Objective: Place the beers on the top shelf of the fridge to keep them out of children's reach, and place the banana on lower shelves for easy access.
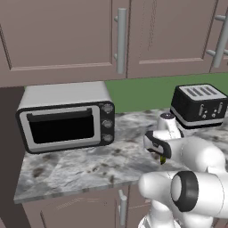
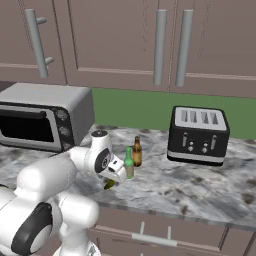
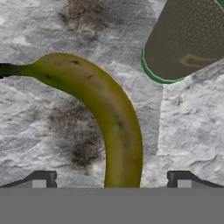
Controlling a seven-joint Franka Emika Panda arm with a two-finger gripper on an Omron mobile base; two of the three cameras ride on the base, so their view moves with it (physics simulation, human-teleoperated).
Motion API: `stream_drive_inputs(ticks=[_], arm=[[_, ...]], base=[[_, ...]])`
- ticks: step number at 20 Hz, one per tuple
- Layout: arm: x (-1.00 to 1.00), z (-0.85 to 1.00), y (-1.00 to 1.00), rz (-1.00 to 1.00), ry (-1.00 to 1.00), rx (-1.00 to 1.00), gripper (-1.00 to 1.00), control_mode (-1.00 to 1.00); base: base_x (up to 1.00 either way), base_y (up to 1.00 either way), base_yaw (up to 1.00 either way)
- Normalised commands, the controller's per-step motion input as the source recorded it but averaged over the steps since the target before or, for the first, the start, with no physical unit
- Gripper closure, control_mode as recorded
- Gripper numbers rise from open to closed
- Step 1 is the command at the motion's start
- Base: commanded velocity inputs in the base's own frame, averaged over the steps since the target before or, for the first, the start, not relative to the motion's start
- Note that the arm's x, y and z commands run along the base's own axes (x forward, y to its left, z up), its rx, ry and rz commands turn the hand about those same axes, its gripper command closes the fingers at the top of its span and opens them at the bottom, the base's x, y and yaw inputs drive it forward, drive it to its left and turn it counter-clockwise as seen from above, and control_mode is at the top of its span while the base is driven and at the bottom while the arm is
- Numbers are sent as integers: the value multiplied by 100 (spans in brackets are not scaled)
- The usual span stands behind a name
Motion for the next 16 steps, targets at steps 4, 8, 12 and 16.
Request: stream_drive_inputs(ticks=[4,8,12,16], arm=[[4,-28,-1,9,0,0,-100,-100],[4,-29,-4,7,0,0,-100,-100],[2,-30,-3,6,0,0,-100,-100],[0,-31,0,5,0,0,-100,-100]], base=[[0,0,0],[0,0,0],[0,0,0],[0,0,0]])
